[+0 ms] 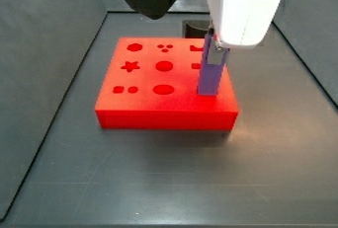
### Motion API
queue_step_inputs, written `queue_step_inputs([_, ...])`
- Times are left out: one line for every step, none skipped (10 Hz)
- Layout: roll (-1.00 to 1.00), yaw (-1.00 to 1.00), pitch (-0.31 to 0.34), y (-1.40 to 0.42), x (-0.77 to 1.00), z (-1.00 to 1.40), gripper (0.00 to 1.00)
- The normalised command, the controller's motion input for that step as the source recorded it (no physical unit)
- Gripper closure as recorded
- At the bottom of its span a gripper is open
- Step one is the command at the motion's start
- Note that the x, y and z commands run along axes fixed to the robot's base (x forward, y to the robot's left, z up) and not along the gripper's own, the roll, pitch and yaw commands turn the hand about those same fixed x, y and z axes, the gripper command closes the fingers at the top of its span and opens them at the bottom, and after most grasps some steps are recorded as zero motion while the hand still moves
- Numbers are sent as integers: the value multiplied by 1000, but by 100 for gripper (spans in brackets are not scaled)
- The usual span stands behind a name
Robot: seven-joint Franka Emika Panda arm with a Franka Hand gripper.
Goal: Insert the rectangle object.
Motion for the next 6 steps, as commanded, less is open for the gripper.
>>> queue_step_inputs([104,0,87,86,-26,-89,100])
queue_step_inputs([73,0,97,129,0,-43,100])
queue_step_inputs([56,0,106,83,129,0,100])
queue_step_inputs([59,0,67,11,0,-134,100])
queue_step_inputs([19,0,20,0,0,-171,100])
queue_step_inputs([51,0,41,-103,0,-214,100])
